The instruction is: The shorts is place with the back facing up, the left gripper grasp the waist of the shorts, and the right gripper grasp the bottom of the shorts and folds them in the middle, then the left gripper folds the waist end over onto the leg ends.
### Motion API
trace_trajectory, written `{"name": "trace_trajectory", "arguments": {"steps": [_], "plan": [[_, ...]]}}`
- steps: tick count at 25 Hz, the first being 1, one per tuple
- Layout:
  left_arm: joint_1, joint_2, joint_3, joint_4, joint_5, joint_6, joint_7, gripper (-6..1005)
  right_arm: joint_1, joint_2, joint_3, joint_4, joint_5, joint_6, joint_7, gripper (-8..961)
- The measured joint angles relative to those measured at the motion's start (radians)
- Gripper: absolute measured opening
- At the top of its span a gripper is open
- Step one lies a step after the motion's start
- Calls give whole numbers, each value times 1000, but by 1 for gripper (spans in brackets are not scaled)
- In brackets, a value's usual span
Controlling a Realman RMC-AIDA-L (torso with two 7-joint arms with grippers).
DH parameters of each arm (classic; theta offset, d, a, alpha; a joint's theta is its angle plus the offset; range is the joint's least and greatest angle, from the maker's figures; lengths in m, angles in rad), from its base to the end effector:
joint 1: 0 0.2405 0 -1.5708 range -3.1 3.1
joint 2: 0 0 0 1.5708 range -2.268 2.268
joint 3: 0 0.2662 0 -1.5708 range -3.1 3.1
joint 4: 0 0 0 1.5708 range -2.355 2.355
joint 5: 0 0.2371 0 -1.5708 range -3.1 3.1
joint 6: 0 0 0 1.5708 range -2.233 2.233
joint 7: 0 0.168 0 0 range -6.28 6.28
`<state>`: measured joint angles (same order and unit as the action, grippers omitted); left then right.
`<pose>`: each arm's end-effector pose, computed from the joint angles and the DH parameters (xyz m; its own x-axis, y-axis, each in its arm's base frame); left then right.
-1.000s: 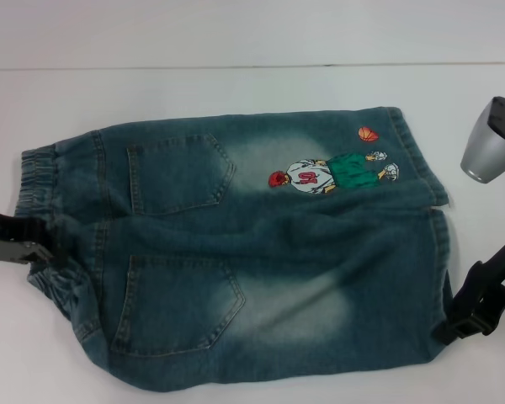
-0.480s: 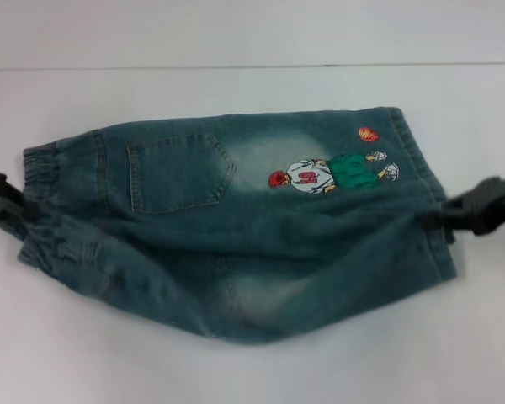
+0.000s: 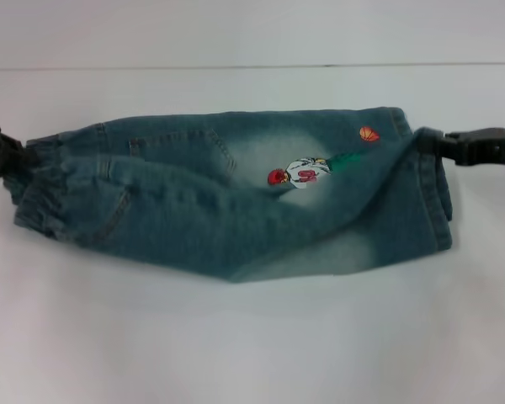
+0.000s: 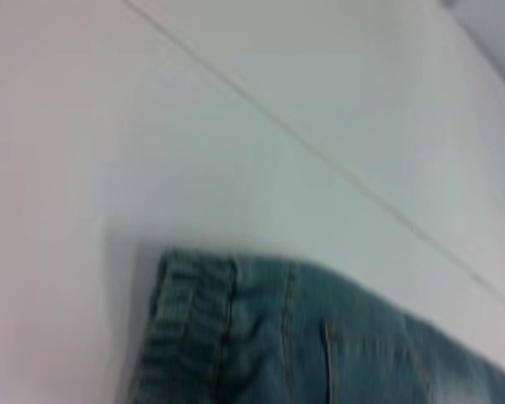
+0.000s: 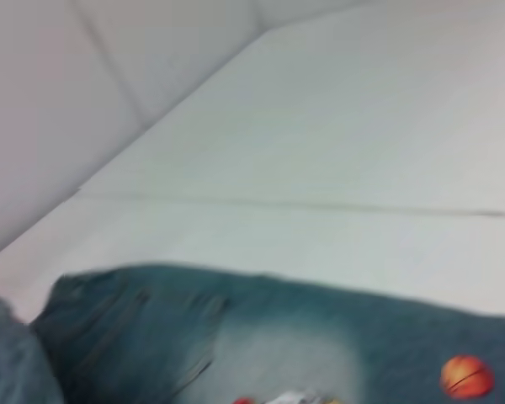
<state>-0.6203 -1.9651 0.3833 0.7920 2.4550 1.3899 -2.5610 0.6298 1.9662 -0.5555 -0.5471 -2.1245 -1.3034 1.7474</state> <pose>-0.3480 0.4142 0.0810 -0.0363 0.8196 0.5718 0.9973 0.0659 -0.0312 0.3159 0.4232 0.0190 0.5822 -0.6162 -0.5304 -0.7958 -0.5655 -0.2166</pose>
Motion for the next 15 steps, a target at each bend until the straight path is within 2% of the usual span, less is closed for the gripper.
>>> {"name": "trace_trajectory", "arguments": {"steps": [3, 11, 15], "plan": [[3, -2, 0, -20, -36, -48, 15, 121, 4, 11, 1, 15, 36, 91, -12, 22], [12, -23, 3, -46, -81, -169, 41, 134, 39, 61, -2, 40, 64, 300, -58, 23], [13, -29, 9, -75, -92, -235, 71, 140, 52, 75, -4, 69, 115, 371, -122, 24]]}}
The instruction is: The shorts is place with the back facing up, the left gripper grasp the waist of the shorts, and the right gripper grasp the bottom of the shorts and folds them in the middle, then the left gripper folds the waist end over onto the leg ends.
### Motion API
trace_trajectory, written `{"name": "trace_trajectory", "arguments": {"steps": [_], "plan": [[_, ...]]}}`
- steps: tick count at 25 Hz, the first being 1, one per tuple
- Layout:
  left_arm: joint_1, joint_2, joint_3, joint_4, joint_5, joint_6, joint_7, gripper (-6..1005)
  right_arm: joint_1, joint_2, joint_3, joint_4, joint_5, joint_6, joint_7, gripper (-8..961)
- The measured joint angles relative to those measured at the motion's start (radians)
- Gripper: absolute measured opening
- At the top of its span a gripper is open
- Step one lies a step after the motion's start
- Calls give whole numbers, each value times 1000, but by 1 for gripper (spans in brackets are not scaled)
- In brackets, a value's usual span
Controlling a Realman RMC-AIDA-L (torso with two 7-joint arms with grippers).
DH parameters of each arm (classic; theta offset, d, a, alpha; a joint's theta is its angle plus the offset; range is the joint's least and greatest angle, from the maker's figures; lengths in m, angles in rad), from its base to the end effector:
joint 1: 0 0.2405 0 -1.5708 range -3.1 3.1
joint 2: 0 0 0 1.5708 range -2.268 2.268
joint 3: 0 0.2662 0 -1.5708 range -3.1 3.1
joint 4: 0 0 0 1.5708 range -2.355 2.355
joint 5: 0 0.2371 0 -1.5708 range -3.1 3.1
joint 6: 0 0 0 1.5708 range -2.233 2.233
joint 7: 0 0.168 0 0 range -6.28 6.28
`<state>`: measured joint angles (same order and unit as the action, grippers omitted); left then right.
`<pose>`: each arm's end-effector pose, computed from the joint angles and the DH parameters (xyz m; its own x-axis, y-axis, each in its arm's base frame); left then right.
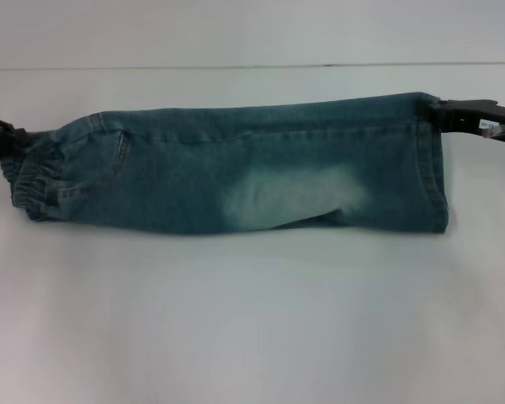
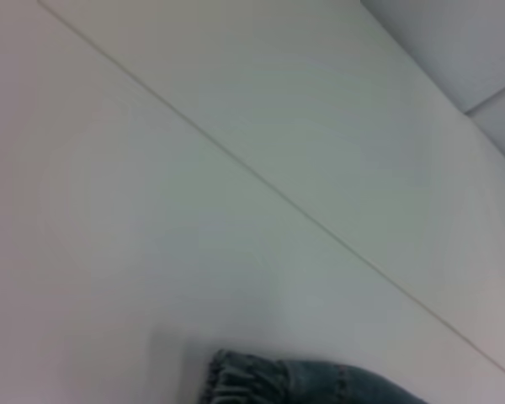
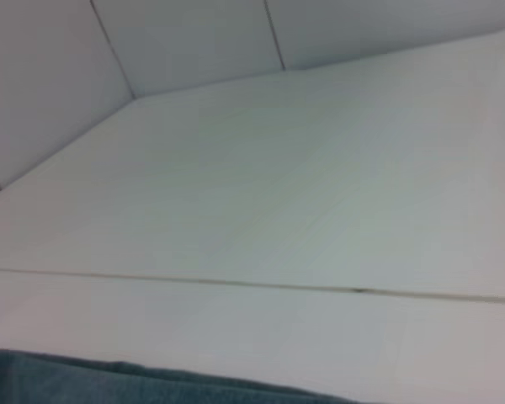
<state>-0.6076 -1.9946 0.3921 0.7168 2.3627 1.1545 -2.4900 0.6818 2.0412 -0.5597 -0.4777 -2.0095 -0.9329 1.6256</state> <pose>-0.3653 0.4304 0.0687 -0.0444 0.7146 0.6981 0.9935 0.1052 -0.0445 0.3178 0.4625 -0.0070 0.5798 -0.5312 -0.6177 -0.8133 -0.4226 -0.3999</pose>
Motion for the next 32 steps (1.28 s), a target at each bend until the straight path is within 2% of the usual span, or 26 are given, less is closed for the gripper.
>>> {"name": "trace_trajectory", "arguments": {"steps": [6, 14, 18, 24, 28, 32], "plan": [[-4, -1, -2, -46, -24, -54, 63, 150, 26, 17, -5, 39, 54, 92, -83, 26], [-4, -15, -1, -57, -103, -87, 192, 163, 55, 28, -5, 49, 59, 142, -121, 28], [-6, -17, 0, -72, -109, -107, 235, 170, 66, 40, -7, 52, 60, 176, -156, 30], [-2, -26, 1, -77, -116, -125, 292, 180, 75, 44, -7, 65, 63, 209, -184, 31], [-1, -35, 0, -77, -132, -127, 331, 186, 77, 45, -7, 68, 85, 213, -209, 33], [9, -60, -6, -71, -199, -140, 418, 193, 80, 45, -10, 79, 97, 216, -223, 66]]}}
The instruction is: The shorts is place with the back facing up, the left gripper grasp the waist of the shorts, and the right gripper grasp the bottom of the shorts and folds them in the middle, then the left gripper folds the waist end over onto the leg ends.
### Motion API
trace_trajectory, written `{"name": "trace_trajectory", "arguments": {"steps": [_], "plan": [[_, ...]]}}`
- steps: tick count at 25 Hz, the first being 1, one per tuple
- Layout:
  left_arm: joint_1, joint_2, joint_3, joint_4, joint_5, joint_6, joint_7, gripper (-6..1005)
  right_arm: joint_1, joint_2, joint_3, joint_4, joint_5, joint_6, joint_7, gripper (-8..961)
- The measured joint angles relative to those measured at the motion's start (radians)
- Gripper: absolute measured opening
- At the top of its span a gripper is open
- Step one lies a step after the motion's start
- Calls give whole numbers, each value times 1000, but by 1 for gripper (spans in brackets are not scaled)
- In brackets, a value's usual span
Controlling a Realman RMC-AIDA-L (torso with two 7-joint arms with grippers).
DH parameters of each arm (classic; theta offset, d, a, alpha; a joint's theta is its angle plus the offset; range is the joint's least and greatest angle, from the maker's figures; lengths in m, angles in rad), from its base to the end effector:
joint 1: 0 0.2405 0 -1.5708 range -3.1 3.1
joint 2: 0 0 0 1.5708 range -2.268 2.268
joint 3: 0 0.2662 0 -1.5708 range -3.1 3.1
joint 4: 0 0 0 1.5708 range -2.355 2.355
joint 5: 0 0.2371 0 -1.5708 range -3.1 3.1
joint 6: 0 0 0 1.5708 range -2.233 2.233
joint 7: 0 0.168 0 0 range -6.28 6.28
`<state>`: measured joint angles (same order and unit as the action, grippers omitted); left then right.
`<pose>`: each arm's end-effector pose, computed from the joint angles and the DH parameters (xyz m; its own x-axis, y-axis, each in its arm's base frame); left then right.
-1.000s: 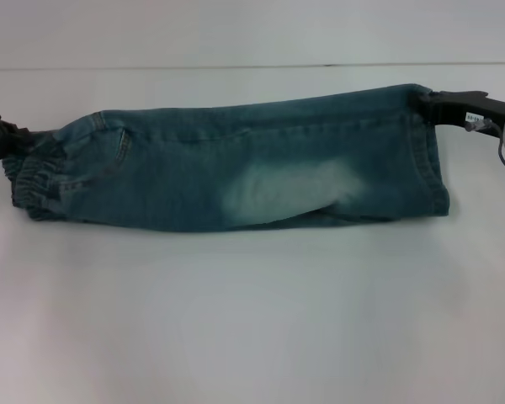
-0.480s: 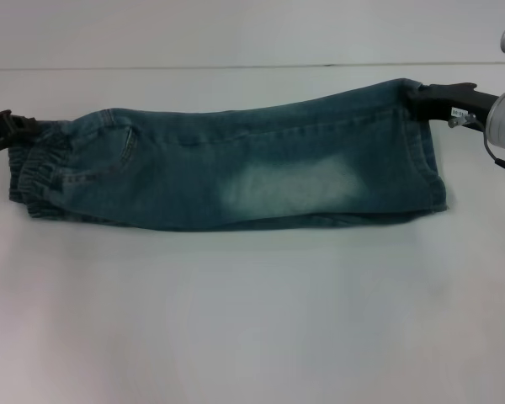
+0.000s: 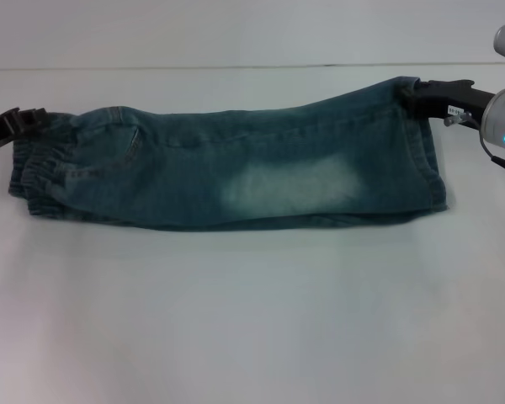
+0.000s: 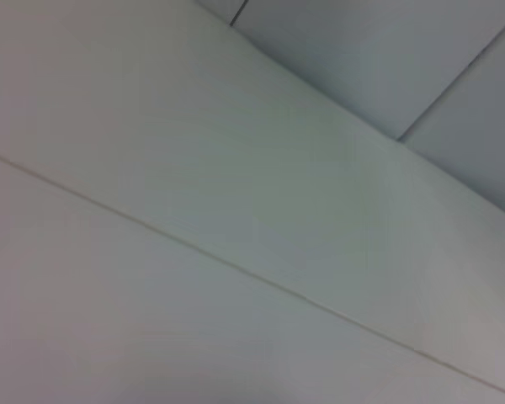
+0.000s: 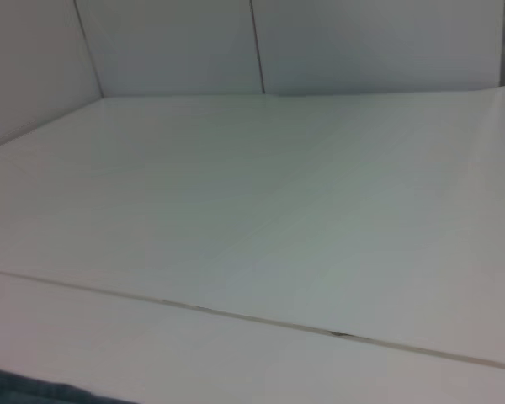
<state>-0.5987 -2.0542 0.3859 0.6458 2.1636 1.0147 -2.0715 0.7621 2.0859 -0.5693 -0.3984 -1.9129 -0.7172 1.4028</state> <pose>-0.3602 0.4388 0.0427 0.1961 0.6082 0.7692 0.9798 -0.0905 -0.1783 0.2995 0.4867 -0.0333 0.6838 -0.4478 -0.5761 -0.7297 -0.4134 -0.5446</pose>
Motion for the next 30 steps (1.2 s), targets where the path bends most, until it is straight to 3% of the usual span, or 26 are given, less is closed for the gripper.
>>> {"name": "trace_trajectory", "arguments": {"steps": [3, 8, 14, 19, 22, 24, 26, 27, 28, 30], "plan": [[4, -5, 5, -2, -14, -21, 20, 198, 2, -1, -1, 5, 0, 7, 0, 100], [12, -6, 6, -4, -13, -51, 22, 206, 2, -1, -1, 14, 0, 19, -1, 265], [28, -6, 6, -4, -18, -59, 22, 425, 2, -5, -7, 23, -2, 25, 5, 464], [32, -6, 7, -2, -19, -51, 22, 612, -2, -15, -31, 24, -5, 25, 41, 715], [34, -6, 7, 1, -19, -42, 20, 764, -8, -21, -38, 21, -6, 24, 65, 761], [34, -4, 6, 4, -19, -26, 19, 865, -14, -31, -38, 16, -6, 4, 95, 791], [35, 0, 6, 11, -19, 3, 19, 883, -24, -48, -38, 9, -6, -52, 140, 822], [37, 3, 6, 18, -18, 21, 20, 892, -39, -70, -37, -18, -4, -149, 194, 837], [41, 6, 6, 27, -16, 41, 20, 892, -39, -70, -37, -18, -4, -149, 194, 836], [51, 11, 7, 53, -13, 92, 22, 891, -63, -88, -33, -68, -3, -289, 244, 834]]}}
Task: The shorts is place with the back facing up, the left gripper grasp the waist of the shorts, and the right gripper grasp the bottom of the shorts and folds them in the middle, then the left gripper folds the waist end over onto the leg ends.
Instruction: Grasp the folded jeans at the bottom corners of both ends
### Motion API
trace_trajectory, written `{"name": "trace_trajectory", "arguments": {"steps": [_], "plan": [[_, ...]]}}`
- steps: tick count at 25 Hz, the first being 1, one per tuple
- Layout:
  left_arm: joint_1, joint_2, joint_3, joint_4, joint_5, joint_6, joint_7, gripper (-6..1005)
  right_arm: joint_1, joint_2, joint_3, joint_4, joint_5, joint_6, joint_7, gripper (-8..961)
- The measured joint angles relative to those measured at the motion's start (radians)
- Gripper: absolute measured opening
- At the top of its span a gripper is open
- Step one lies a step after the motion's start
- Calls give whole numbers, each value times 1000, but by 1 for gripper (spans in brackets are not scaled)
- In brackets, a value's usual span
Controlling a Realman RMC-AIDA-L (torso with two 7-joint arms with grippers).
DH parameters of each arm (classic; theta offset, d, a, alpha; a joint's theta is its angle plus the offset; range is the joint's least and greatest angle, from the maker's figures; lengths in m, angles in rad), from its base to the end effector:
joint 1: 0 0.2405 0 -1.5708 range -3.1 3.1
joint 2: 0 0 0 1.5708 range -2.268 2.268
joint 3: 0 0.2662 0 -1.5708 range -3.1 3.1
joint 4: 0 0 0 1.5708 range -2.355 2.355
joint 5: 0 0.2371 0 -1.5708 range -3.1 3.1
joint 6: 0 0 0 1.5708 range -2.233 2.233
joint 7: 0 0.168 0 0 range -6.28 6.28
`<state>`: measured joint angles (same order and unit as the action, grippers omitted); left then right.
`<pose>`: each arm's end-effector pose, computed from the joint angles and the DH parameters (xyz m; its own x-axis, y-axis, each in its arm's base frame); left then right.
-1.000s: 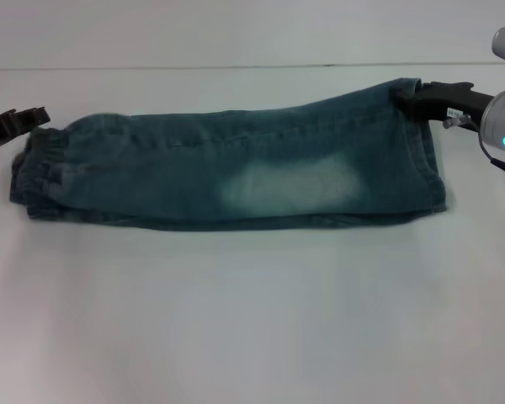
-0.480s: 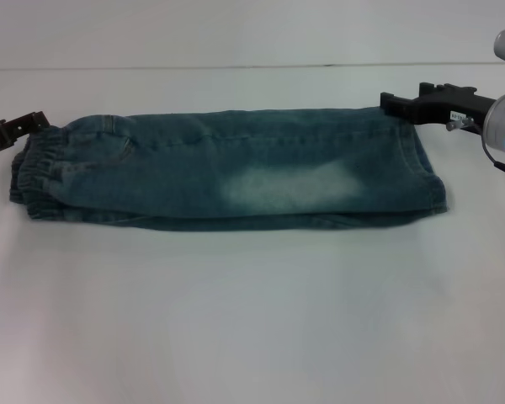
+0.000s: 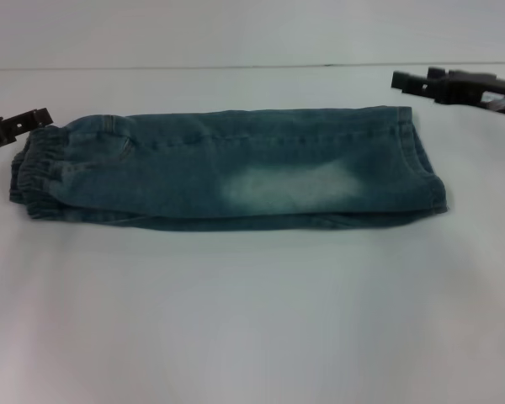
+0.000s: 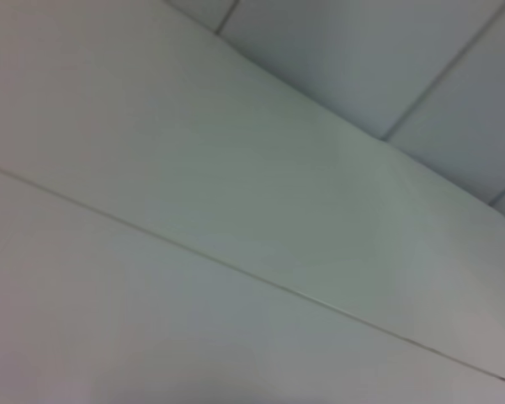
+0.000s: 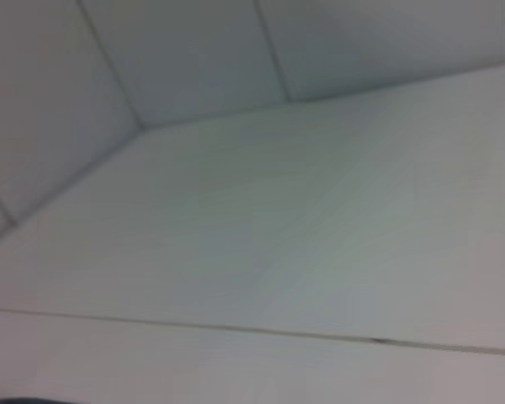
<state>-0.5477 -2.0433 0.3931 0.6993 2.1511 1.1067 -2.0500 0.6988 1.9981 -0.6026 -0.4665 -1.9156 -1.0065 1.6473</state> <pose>-0.3672 0.4218 0.0571 0.2297 0.6123 0.7565 0.9731 -0.1322 -0.1885 0.2984 0.4716 0.0094 0.5609 -0.5011 -0.6590 -0.8158 -0.4698 -0.3372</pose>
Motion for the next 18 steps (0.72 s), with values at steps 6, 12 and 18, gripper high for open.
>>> {"name": "trace_trajectory", "arguments": {"steps": [6, 12, 18], "plan": [[39, 10, 0, 63, 1, 96, 4, 888, -62, -32, 8, -157, 4, -440, 66, 827], [72, 15, -2, 88, 8, 135, 3, 888, -101, -26, -7, -250, -37, -769, -11, 826], [87, 19, 1, 125, 51, 187, 1, 887, -152, 11, -35, -318, -139, -817, -46, 826]]}}
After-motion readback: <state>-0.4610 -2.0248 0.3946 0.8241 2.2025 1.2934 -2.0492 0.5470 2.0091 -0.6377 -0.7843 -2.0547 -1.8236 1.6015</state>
